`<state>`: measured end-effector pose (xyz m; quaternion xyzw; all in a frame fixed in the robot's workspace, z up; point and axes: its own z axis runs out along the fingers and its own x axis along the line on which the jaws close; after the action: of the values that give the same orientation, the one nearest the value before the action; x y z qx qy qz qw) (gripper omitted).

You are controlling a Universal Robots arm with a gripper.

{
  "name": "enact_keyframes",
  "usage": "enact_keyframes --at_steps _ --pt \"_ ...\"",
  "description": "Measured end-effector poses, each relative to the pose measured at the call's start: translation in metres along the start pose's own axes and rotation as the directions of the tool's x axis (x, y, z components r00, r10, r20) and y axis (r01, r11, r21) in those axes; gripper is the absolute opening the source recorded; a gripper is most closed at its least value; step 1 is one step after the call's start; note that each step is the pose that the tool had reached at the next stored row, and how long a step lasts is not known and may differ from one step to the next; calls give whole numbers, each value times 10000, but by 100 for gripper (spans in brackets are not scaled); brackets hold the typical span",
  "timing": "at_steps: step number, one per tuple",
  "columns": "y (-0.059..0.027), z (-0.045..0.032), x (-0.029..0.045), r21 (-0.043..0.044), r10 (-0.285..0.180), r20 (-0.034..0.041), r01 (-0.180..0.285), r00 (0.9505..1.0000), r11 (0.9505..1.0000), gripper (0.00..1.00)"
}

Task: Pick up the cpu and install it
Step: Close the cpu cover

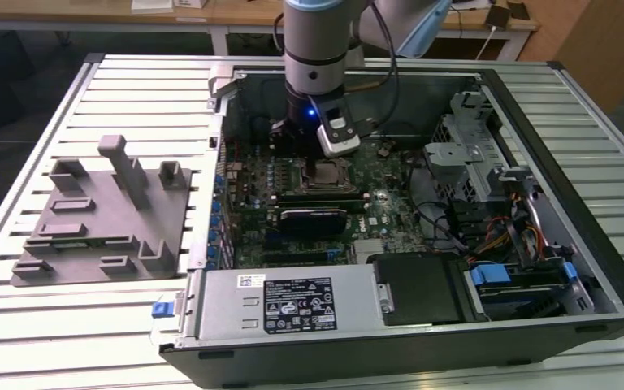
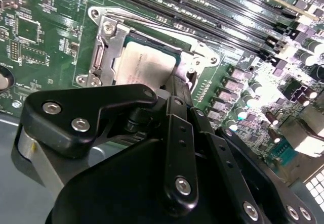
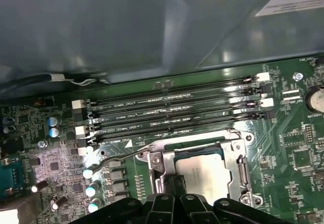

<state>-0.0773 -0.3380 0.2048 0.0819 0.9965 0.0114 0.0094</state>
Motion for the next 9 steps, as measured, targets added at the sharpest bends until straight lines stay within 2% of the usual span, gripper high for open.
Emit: enact_keyframes --at_steps 9 --pt "-4 31 18 2 2 -1 -2 10000 10000 11"
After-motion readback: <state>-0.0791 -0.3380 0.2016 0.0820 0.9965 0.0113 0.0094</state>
